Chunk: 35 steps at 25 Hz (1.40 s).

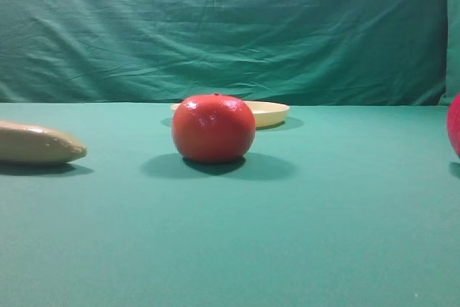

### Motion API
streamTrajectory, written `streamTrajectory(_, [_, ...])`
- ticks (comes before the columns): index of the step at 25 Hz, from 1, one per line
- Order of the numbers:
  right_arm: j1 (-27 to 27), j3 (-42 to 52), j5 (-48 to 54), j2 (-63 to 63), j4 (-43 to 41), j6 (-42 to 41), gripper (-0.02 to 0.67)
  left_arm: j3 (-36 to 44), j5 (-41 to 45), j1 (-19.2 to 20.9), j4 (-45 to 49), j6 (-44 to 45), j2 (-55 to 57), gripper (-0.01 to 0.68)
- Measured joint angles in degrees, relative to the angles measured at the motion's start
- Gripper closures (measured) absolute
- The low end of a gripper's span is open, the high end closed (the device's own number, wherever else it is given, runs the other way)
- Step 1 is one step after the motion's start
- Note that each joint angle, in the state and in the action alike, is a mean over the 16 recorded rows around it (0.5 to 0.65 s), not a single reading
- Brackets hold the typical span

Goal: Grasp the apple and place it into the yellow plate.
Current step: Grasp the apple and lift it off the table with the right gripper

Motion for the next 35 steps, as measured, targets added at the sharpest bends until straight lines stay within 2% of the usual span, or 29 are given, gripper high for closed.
streamTrajectory(3, [1.31, -0.56, -0.16, 1.85, -1.86, 0.84, 0.519, 0.00, 0.00, 0.00, 0.00, 0.00, 0.00, 0.516])
streamTrajectory(13, [3.06, -0.91, -3.75, 6.39, -3.85, 4.88, 0.121, 0.00, 0.00, 0.00, 0.00, 0.00, 0.00, 0.516])
streamTrajectory(17, [3.06, -1.02, -5.91, 9.44, -3.93, 6.77, 0.021, 0.00, 0.00, 0.00, 0.00, 0.00, 0.00, 0.516])
streamTrajectory(23, [3.06, -1.14, -9.55, 15.72, -4.00, 7.93, 0.004, 0.00, 0.00, 0.00, 0.00, 0.00, 0.00, 0.516])
streamTrajectory(35, [3.06, -2.74, -15.57, 23.17, -4.04, 8.38, 0.108, 0.00, 0.00, 0.00, 0.00, 0.00, 0.00, 0.516])
